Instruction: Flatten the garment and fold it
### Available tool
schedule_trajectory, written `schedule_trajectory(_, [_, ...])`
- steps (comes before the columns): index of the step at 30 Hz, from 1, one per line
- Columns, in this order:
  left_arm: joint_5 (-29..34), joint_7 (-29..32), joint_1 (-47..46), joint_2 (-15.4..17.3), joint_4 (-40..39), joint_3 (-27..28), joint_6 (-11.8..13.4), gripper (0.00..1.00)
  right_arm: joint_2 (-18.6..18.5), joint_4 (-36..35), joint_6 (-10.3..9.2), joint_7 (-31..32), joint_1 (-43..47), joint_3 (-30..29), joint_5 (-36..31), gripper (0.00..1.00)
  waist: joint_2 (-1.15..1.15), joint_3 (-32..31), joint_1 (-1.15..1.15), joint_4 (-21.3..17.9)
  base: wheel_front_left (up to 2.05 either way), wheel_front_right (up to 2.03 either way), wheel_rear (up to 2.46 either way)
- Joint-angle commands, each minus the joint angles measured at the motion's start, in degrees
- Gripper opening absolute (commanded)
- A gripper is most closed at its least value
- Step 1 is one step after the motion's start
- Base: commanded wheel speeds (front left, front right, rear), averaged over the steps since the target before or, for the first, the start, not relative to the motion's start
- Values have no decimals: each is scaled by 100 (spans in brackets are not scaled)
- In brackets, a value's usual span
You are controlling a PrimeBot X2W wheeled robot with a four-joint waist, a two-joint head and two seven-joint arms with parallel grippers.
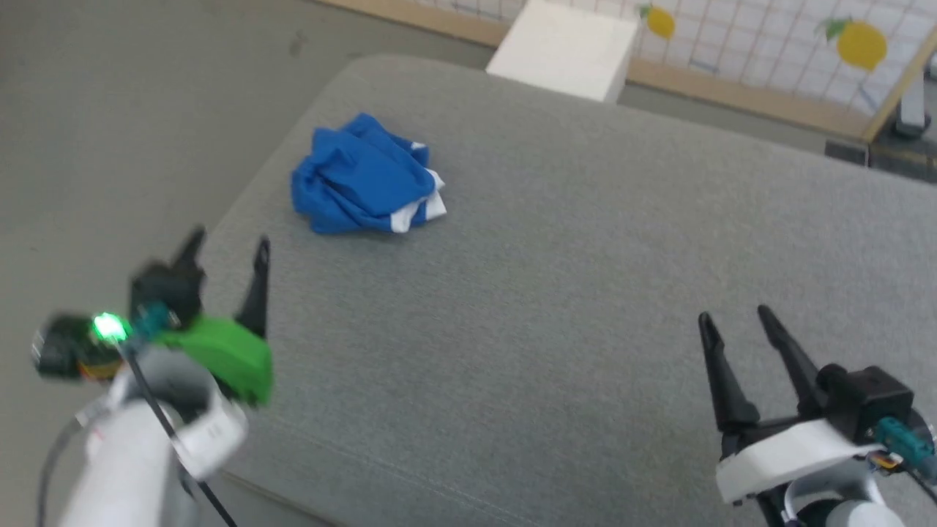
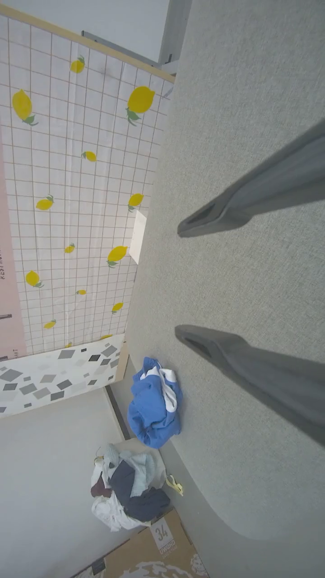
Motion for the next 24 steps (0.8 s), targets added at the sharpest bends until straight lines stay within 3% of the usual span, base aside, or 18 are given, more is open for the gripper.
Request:
schedule_trajectory(1, [-129,122,-280,108,9,39,-119,100,3,-110,-9,43,-116,-44,-61,100,0,544,0,-420,0,0,0])
schedule_trajectory(9, [-941,1109,-1799,980,579,146,-536,100,3,-737,-9,249,-312,-159,-253,100,0,1554,0,-1104,0,0,0])
schedule_trajectory(16, [-2280,2341,-2868,2012,1437,-378,-579,100,3,-1050,-9,275,-377,-277,-310,100,0,2186,0,-1550,0,0,0])
schedule_trajectory(20, [-3031,2953,-3306,2428,1923,-622,-581,100,3,-1136,-9,235,-396,-255,-325,100,0,2480,0,-1719,0,0,0])
schedule_trajectory(24, [-3664,3550,-3681,2562,2583,-405,-571,100,3,-1229,-9,186,-448,-220,-308,100,0,2758,0,-1856,0,0,0])
